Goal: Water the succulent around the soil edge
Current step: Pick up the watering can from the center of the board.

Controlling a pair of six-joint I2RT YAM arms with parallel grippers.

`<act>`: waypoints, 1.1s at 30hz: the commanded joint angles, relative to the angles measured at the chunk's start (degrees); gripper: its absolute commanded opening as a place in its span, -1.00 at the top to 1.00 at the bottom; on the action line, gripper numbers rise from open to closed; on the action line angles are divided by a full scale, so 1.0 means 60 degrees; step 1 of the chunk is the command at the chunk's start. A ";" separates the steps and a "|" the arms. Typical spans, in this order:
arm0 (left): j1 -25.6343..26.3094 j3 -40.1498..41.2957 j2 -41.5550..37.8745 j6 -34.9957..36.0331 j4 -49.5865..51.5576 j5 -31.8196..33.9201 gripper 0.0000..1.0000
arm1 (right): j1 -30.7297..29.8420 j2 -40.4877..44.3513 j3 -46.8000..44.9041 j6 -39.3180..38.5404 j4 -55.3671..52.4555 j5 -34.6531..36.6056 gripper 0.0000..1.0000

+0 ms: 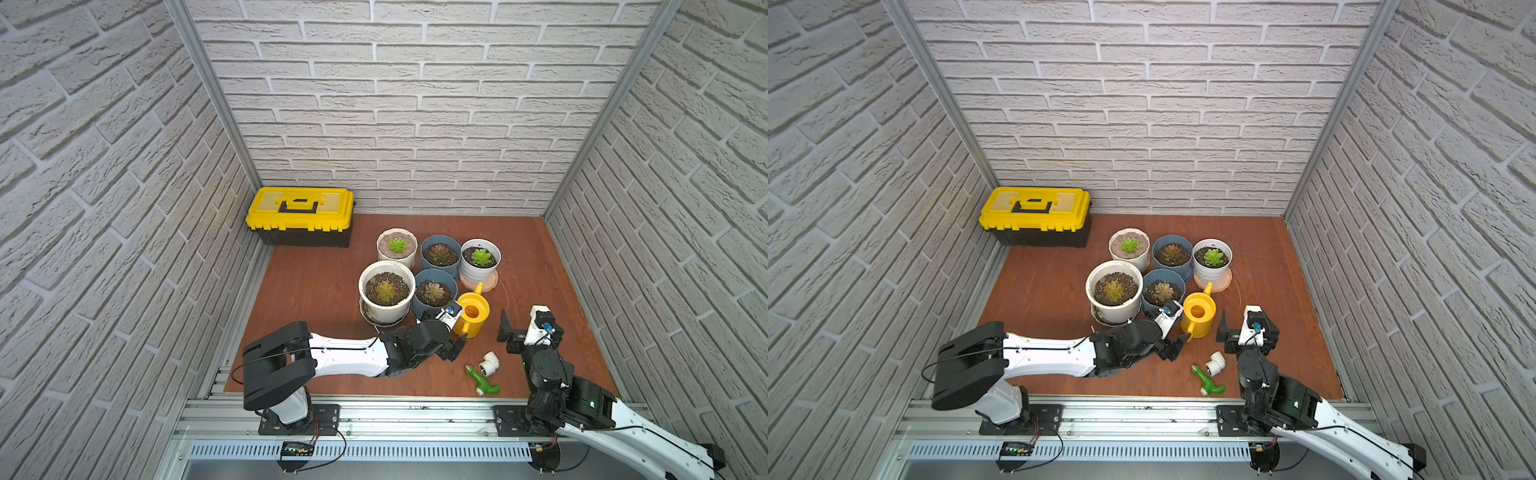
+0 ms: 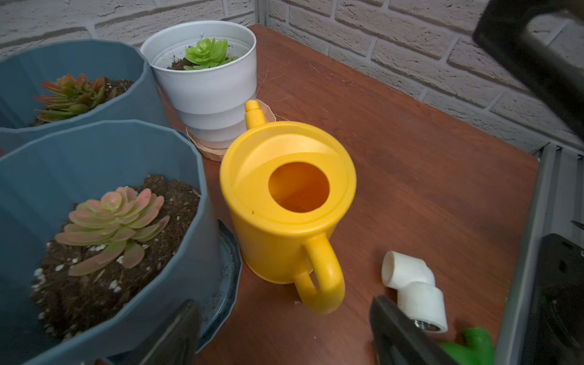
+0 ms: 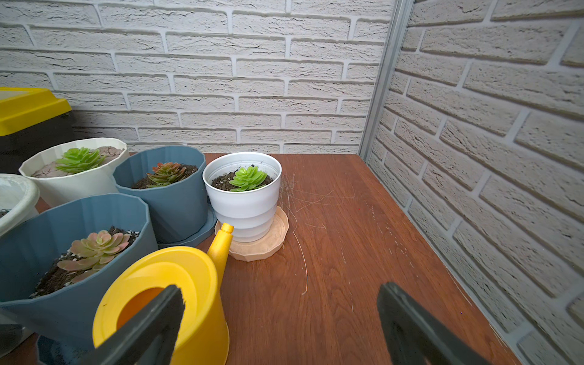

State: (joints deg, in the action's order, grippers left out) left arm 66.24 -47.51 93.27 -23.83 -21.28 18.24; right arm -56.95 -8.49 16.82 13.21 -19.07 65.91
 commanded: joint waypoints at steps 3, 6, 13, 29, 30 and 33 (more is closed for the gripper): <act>0.0038 -0.0534 0.0862 -0.0210 -0.0826 -0.0143 -0.65 | -0.0003 0.0239 0.0018 0.0098 0.0333 -0.0125 -0.98; 0.0036 -0.0828 0.1252 -0.0232 -0.0728 -0.0042 -0.59 | -0.0004 0.0317 -0.0017 0.0112 0.0346 -0.0185 -0.98; 0.0035 -0.1207 0.1833 -0.0232 -0.0658 0.0166 -0.33 | -0.0012 0.0200 -0.0035 0.0171 0.0406 -0.0357 -0.98; 0.0036 -0.1120 0.2074 -0.0173 -0.1035 0.0226 0.83 | -0.0012 0.0173 -0.0020 0.0140 0.0447 -0.0522 -0.98; 0.0035 -0.1026 0.2048 -0.0174 -0.1233 0.0199 0.91 | -0.0005 0.0220 -0.0016 0.0155 0.0406 -0.0526 -0.98; 0.0035 -0.0743 0.1932 -0.0133 -0.1750 0.0124 1.00 | -0.0004 0.0408 0.0016 0.0185 0.0319 -0.0595 -0.98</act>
State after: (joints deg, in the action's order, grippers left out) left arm 66.24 -53.43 105.49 -25.15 -25.23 19.25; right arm -56.95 -7.18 16.80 13.32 -18.70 62.81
